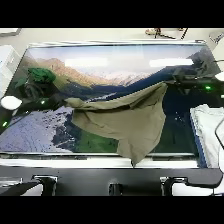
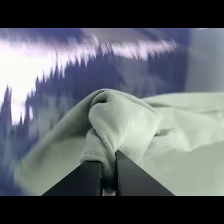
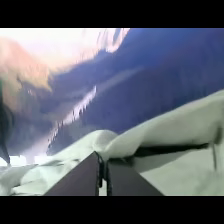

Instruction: Fold the clothes and pants, and hang the long-sleeved shirts on hangers.

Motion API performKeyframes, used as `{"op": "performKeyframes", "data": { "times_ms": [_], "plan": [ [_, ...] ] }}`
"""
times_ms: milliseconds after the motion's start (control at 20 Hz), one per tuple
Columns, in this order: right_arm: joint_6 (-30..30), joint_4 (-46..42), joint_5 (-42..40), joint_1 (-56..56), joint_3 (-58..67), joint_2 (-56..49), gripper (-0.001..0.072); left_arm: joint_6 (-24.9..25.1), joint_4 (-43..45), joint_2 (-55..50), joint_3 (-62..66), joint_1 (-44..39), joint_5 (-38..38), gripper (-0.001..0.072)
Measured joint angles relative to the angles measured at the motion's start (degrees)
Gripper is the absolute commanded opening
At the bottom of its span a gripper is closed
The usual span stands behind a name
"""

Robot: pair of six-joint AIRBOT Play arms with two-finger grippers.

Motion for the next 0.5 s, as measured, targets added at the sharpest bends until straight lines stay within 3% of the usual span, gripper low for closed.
{"op": "performKeyframes", "data": {
  "times_ms": [50, 100, 150, 200, 250, 350, 500],
  "plan": [
    [0.00, 0.24, -1.36, 1.01, -0.11, -1.64, 0.0047, 0.17, -0.66, -3.91, 2.03, -0.48, 0.72, 0.0029],
    [0.00, -0.04, -2.36, 2.14, -0.22, -3.28, 0.0126, 0.42, -1.64, -7.69, 3.74, -0.90, 0.74, 0.0046],
    [0.02, -0.96, -3.10, 3.17, -0.31, -4.59, 0.0321, 0.59, -2.73, -10.75, 5.05, -1.18, 0.44, 0.0209],
    [0.24, -1.79, -3.39, 3.82, -0.28, -5.42, 0.0539, 0.63, -3.67, -12.87, 6.01, -1.20, -0.15, 0.0576],
    [0.35, -2.60, -3.41, 4.00, -0.11, -5.84, 0.0629, 0.81, -4.28, -14.36, 6.88, -0.90, -1.27, 0.0716],
    [0.94, -4.96, -1.20, 2.40, 1.29, -5.73, 0.0633, 1.46, -4.59, -15.91, 9.53, 1.84, -5.01, 0.0715],
    [2.51, -13.22, 8.35, -3.72, 2.73, -3.30, 0.0629, 1.25, -0.37, -16.04, 13.55, 8.76, -14.10, 0.0692]
  ]
}}
